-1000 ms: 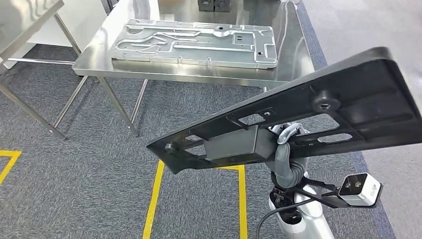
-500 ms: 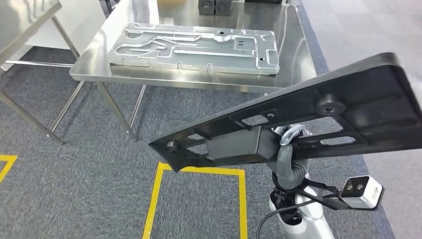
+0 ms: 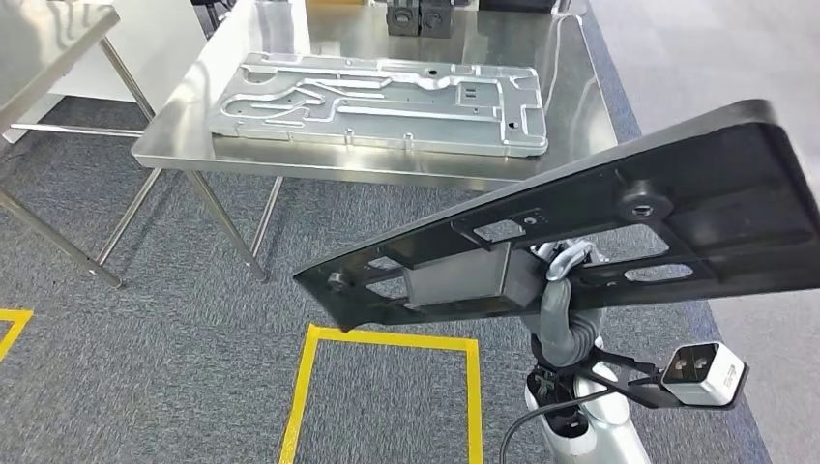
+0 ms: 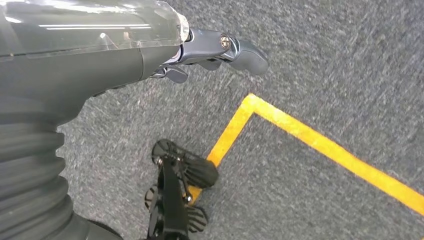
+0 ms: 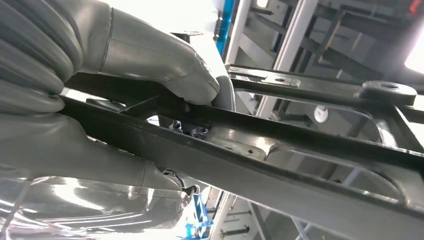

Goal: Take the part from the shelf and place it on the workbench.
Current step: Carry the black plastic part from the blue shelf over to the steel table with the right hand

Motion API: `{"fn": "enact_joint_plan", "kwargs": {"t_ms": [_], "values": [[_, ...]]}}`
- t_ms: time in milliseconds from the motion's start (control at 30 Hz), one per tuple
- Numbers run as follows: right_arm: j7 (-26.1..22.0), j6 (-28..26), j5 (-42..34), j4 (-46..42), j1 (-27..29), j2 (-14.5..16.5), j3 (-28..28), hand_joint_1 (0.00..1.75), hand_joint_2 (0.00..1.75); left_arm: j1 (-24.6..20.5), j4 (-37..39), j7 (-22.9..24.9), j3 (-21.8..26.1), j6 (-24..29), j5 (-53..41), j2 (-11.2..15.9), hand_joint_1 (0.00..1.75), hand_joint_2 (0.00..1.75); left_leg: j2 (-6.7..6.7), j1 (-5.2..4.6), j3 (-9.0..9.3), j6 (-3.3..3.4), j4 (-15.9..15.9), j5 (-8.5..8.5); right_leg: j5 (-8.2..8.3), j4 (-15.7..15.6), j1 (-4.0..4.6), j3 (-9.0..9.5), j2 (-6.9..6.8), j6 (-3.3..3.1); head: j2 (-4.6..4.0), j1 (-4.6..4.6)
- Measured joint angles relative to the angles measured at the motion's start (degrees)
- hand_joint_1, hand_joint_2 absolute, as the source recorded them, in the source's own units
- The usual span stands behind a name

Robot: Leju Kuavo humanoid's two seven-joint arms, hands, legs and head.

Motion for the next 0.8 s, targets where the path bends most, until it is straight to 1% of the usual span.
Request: {"fn": "enact_joint_plan", "kwargs": {"t_ms": [33, 67, 100, 133, 167, 200, 233, 267, 300, 333, 367, 400, 433, 500, 533, 567, 600, 633, 667, 700, 733, 767, 800], "values": [[0.07, 0.11, -0.28, -0.01, -0.03, 0.0, -0.01, 1.75, 1.75, -0.03, 0.0, -0.02, 0.0, -0.05, 0.0, 0.03, 0.0, 1.75, 0.08, 0.06, 0.15, -0.32, 0.18, -0.26, -0.06, -0.29, -0.09, 0.31, 0.12, -0.35, 0.0, 0.0], [0.14, 0.25, -0.66, -0.01, -0.13, 0.01, -0.01, 1.75, 1.75, -0.09, 0.0, -0.04, 0.0, -0.09, 0.0, 0.05, 0.0, 1.75, 0.15, 0.12, -0.14, -0.62, 1.23, -0.87, -0.14, -0.6, -0.23, 0.71, 0.19, -0.71, 0.0, -0.01], [0.2, 0.38, -0.97, -0.02, -0.24, 0.01, -0.01, 1.75, 1.75, -0.14, 0.0, -0.05, 0.0, -0.11, 0.0, 0.09, 0.0, 1.75, 0.16, 0.2, -1.12, -0.91, 3.47, -1.96, -0.24, -0.87, -0.36, 1.15, 0.22, -1.06, 0.0, -0.02], [0.25, 0.52, -1.22, -0.02, -0.34, 0.01, -0.01, 1.75, 1.75, -0.16, 0.0, -0.05, 0.0, -0.13, 0.0, 0.1, 0.0, 1.75, 0.14, 0.3, -2.86, -1.14, 6.92, -3.39, -0.44, -1.0, -0.35, 1.5, 0.24, -1.32, 0.0, -0.02], [0.3, 0.64, -1.41, -0.02, -0.41, 0.01, -0.01, 1.75, 1.75, -0.17, 0.0, -0.02, 0.0, -0.13, 0.0, 0.11, 0.0, 1.75, 0.14, 0.32, -5.18, -1.36, 11.08, -4.92, -0.67, -1.0, -0.3, 1.75, 0.3, -1.51, 0.0, -0.02], [0.34, 0.75, -1.52, -0.02, -0.4, 0.01, -0.01, 1.75, 1.75, -0.12, 0.0, 0.03, 0.0, -0.13, 0.0, 0.11, 0.0, 1.75, 0.15, 0.34, -7.45, -1.51, 14.71, -5.87, -0.91, -0.99, -0.23, 2.01, 0.45, -1.6, 0.0, -0.01], [0.4, 0.83, -1.61, -0.01, -0.37, 0.01, -0.01, 1.75, 1.75, -0.04, 0.0, 0.07, 0.0, -0.13, 0.0, 0.1, 0.0, 1.75, 0.14, 0.34, -9.02, -1.56, 16.7, -5.75, -1.18, -0.98, -0.15, 2.32, 0.66, -1.64, 0.0, -0.01], [0.44, 0.89, -1.68, -0.01, -0.36, 0.01, -0.01, 1.75, 1.75, 0.03, 0.0, 0.1, 0.0, -0.13, 0.0, 0.1, 0.0, 1.75, 0.12, 0.34, -9.56, -1.5, 16.48, -4.43, -1.46, -0.96, -0.08, 2.71, 0.93, -1.64, 0.0, -0.01], [0.46, 0.91, -1.73, -0.01, -0.35, 0.01, -0.01, 1.75, 1.75, 0.09, 0.0, 0.11, 0.0, -0.13, 0.0, 0.11, 0.0, 1.75, 0.05, 0.33, -8.89, -1.31, 13.83, -2.03, -1.78, -0.96, 0.0, 3.21, 1.21, -1.6, 0.0, -0.01], [0.48, 0.92, -1.76, -0.01, -0.36, 0.02, -0.01, 1.75, 1.75, 0.12, 0.0, 0.12, 0.0, -0.13, 0.0, 0.15, 0.0, 1.75, -0.19, 0.29, -7.44, -1.0, 9.68, 0.75, -2.13, -0.96, 0.06, 3.72, 1.47, -1.54, 0.0, -0.01], [0.47, 0.92, -1.8, -0.02, -0.39, 0.02, -0.01, 1.75, 1.75, 0.14, 0.0, 0.13, 0.01, -0.13, 0.0, 0.22, 0.0, 1.75, -0.56, 0.2, -5.82, -0.67, 5.84, 2.64, -2.47, -0.94, 0.2, 4.12, 1.7, -1.4, 0.0, -0.01], [0.46, 0.92, -1.84, -0.02, -0.41, 0.03, -0.01, 1.75, 1.75, 0.12, 0.0, 0.13, 0.01, -0.13, -0.01, 0.28, 0.0, 1.75, -0.89, 0.1, -4.56, -0.35, 2.89, 3.74, -2.75, -0.9, 0.27, 4.34, 1.95, -1.2, 0.0, -0.01], [0.47, 0.93, -1.87, -0.02, -0.42, 0.03, -0.01, 1.75, 1.75, 0.09, 0.0, 0.14, 0.01, -0.13, -0.01, 0.34, 0.0, 1.75, -1.14, -0.04, -3.88, -0.05, 1.34, 3.93, -2.96, -0.89, 0.28, 4.39, 2.17, -0.93, 0.0, -0.01], [0.49, 0.93, -1.93, -0.02, -0.43, 0.03, -0.03, 1.75, 1.75, -0.12, 0.0, 0.15, 0.0, -0.13, -0.01, 0.41, 0.0, 1.75, -1.09, -0.15, -3.57, 0.46, 0.69, 3.43, -3.18, -1.04, 0.21, 4.38, 2.58, -0.28, 0.0, -0.01], [0.5, 0.94, -1.94, -0.05, -0.41, 0.03, -0.05, 1.75, 1.75, -0.21, 0.0, 0.15, 0.0, -0.13, 0.0, 0.43, 0.0, 1.75, -0.9, -0.05, -3.36, 0.74, 0.37, 3.42, -3.36, -0.99, 0.17, 4.46, 2.47, 0.05, 0.0, -0.01], [0.49, 0.95, -1.94, -0.09, -0.46, 0.03, -0.09, 1.75, 1.75, -0.26, 0.0, 0.15, 0.0, -0.13, 0.0, 0.43, 0.0, 1.75, -0.69, 0.1, -3.01, 1.06, 0.0, 3.39, -3.81, -0.3, 0.21, 4.25, 2.07, 0.4, 0.0, -0.01], [0.48, 0.95, -1.96, -0.13, -0.54, 0.03, -0.14, 1.75, 1.75, -0.26, 0.0, 0.14, 0.0, -0.13, 0.0, 0.43, 0.0, 1.75, -0.42, 0.27, -2.62, 1.38, -0.37, 3.35, -4.75, 1.54, 0.22, 3.39, 1.53, 0.74, 0.0, 0.0], [0.45, 0.95, -1.97, -0.15, -0.57, 0.03, -0.2, 1.75, 1.75, -0.2, 0.0, 0.14, 0.0, -0.13, 0.0, 0.41, 0.0, 1.75, -0.16, 0.32, -2.27, 1.65, -0.58, 3.22, -6.11, 4.67, 0.12, 1.74, 0.92, 1.02, 0.0, 0.01], [0.43, 0.95, -2.0, -0.15, -0.57, 0.03, -0.26, 1.75, 1.75, -0.16, 0.0, 0.14, 0.0, -0.13, 0.0, 0.41, 0.0, 1.75, 0.05, 0.32, -2.0, 1.85, -0.64, 2.97, -7.6, 8.65, 0.03, -0.61, 0.51, 1.27, 0.0, 0.01], [0.43, 0.93, -2.02, -0.15, -0.48, 0.03, -0.31, 1.75, 1.75, -0.13, 0.0, 0.15, 0.0, -0.12, 0.0, 0.41, 0.0, 1.75, 0.26, 0.31, -1.76, 1.93, -0.63, 2.71, -8.66, 12.44, -0.12, -3.06, 0.37, 1.48, 0.0, 0.01], [0.43, 0.9, -2.04, -0.15, -0.36, 0.03, -0.38, 1.75, 1.75, -0.1, 0.0, 0.17, 0.0, -0.1, 0.0, 0.41, 0.0, 1.75, 0.44, 0.31, -1.44, 1.94, -0.61, 2.4, -8.75, 14.88, -0.27, -4.94, 0.31, 1.65, 0.0, 0.0], [0.43, 0.82, -2.04, -0.15, -0.27, 0.03, -0.47, 1.75, 1.75, -0.08, 0.0, 0.19, 0.0, -0.09, 0.0, 0.4, 0.0, 1.75, 0.62, 0.31, -1.02, 1.88, -0.6, 2.04, -7.61, 15.21, -0.4, -5.81, 0.19, 1.78, 0.0, 0.0], [0.42, 0.68, -2.0, -0.15, -0.23, 0.03, -0.58, 1.75, 1.75, -0.06, 0.0, 0.21, 0.0, -0.07, 0.0, 0.38, 0.0, 1.75, 0.75, 0.32, -0.48, 1.76, -0.58, 1.63, -5.39, 13.23, -0.51, -5.5, -0.01, 1.83, 0.0, 0.0]]}}
